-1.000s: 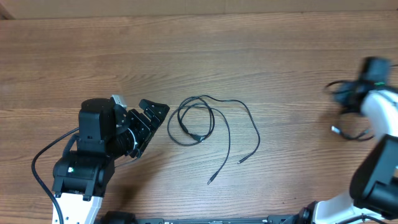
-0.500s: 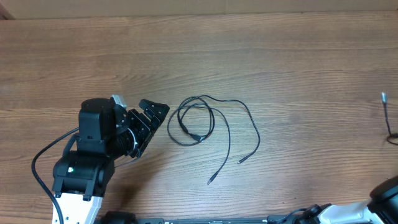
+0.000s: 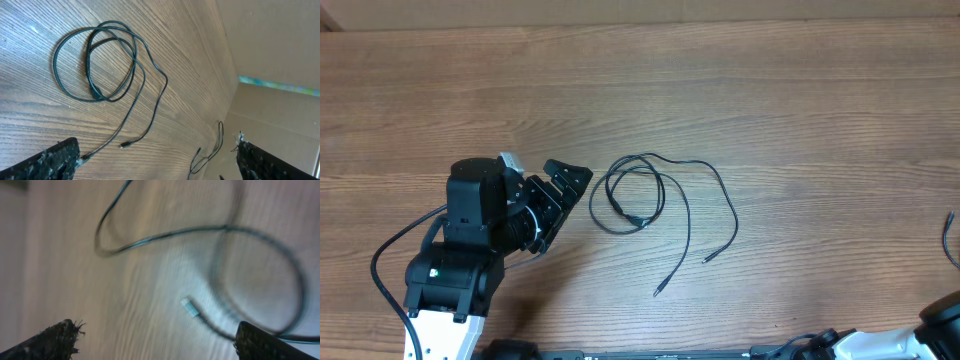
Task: Untangle cables
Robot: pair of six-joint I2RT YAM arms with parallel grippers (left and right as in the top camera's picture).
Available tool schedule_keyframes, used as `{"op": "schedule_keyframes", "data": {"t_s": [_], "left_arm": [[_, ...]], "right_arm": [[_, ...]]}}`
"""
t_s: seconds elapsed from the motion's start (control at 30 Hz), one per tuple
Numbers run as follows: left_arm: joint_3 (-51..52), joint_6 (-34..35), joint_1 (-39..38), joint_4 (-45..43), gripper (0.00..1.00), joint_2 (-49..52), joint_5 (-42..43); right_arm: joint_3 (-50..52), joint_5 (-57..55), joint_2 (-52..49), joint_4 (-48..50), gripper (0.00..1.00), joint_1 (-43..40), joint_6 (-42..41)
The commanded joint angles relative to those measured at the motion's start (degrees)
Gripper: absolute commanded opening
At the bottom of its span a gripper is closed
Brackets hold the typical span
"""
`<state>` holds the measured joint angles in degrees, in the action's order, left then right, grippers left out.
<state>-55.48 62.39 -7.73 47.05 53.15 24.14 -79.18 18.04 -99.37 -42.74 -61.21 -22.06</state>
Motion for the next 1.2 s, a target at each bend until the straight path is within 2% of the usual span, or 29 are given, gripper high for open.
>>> {"op": "schedule_keyframes", "data": {"t_s": [0.0, 0.17, 0.27, 0.33, 0.47, 0.6, 0.63, 0.67, 0.9, 1.17], "left_arm": [[-0.59, -1.11, 0.31, -0.09, 1.0, -0.26, -0.63], [-0.59, -1.11, 0.31, -0.09, 1.0, -0.26, -0.63], [-0.59, -1.11, 0.31, -0.09, 1.0, -0.26, -0.63], [-0.59, -1.11, 0.31, -0.09, 1.0, -0.26, -0.63], [-0.59, -1.11, 0.31, -0.09, 1.0, -0.26, -0.63], [-0.59, -1.11, 0.31, -0.09, 1.0, -0.26, -0.63], [-0.59, -1.11, 0.31, -0.09, 1.0, -0.26, -0.63], [-0.59, -1.11, 0.31, -0.11, 1.0, -0.26, -0.63], [-0.59, -1.11, 0.31, -0.11, 1.0, -0.26, -0.63], [-0.59, -1.11, 0.31, -0.09, 1.0, -0.26, -0.63]], "right_arm": [[-0.94, 10.64, 2.86, -0.35, 1.0, 1.95, 1.11], [-0.96, 13.84, 7.74, -2.89, 1.0, 6.14, 1.09], [-0.94, 13.84, 12.09, -7.54, 1.0, 10.51, 1.14], [-0.94, 13.81, 15.39, -12.5, 1.0, 14.51, 2.08], [-0.92, 13.73, 21.14, -22.34, 0.92, 24.26, 8.37], [-0.15, 12.9, 25.88, -29.31, 0.92, 35.6, 11.06], [0.31, 12.9, 26.97, -30.01, 0.93, 38.12, 11.04], [0.83, 12.94, 28.06, -30.47, 1.0, 40.63, 10.99], [4.66, 12.9, 35.26, -30.64, 1.0, 55.47, 4.0], [11.08, 12.22, 40.57, -30.01, 1.0, 66.9, 2.97]]}}
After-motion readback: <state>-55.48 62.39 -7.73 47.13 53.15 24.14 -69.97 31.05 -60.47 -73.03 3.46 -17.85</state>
